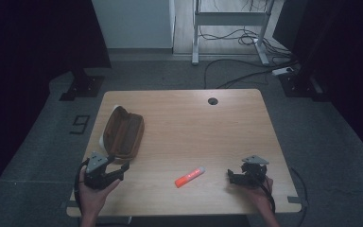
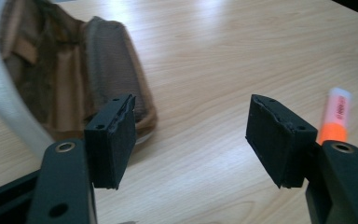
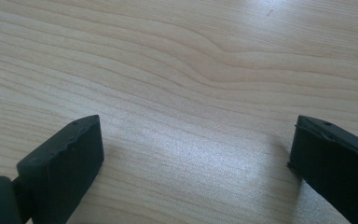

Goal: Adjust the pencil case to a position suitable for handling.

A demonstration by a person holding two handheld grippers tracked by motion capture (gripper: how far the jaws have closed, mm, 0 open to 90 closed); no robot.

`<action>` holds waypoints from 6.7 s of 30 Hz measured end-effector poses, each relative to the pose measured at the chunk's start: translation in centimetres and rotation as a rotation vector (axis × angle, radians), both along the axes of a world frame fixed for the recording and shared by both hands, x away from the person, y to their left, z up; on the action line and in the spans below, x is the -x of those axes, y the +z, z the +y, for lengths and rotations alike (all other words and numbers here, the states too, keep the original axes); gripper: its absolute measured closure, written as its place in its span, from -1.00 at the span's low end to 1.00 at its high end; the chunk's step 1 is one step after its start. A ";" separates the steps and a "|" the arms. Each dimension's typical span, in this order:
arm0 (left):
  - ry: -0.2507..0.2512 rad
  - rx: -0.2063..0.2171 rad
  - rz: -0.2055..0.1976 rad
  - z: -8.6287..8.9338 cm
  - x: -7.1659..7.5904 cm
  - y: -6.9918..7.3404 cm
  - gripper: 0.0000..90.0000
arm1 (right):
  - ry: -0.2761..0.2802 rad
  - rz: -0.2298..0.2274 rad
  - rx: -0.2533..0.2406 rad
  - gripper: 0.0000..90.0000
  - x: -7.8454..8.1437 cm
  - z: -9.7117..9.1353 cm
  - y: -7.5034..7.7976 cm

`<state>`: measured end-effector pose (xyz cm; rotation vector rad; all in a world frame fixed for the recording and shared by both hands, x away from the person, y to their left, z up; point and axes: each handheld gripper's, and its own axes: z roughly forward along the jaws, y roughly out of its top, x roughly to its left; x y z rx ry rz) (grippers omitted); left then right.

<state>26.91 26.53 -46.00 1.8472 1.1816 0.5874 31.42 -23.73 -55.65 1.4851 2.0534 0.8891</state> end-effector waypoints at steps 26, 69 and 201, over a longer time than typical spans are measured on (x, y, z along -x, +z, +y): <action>0.135 0.011 0.010 4.4 -2.6 -0.4 -0.28 | -0.006 -0.002 -0.001 -0.91 0.1 0.0 0.0; 0.247 0.048 0.164 6.8 -10.9 -5.0 -0.16 | -0.007 -0.006 -0.004 -0.88 0.1 -0.1 0.0; -0.202 0.131 0.091 -3.1 -12.5 -4.2 0.73 | -0.021 -0.010 -0.004 -0.84 0.0 -0.1 0.1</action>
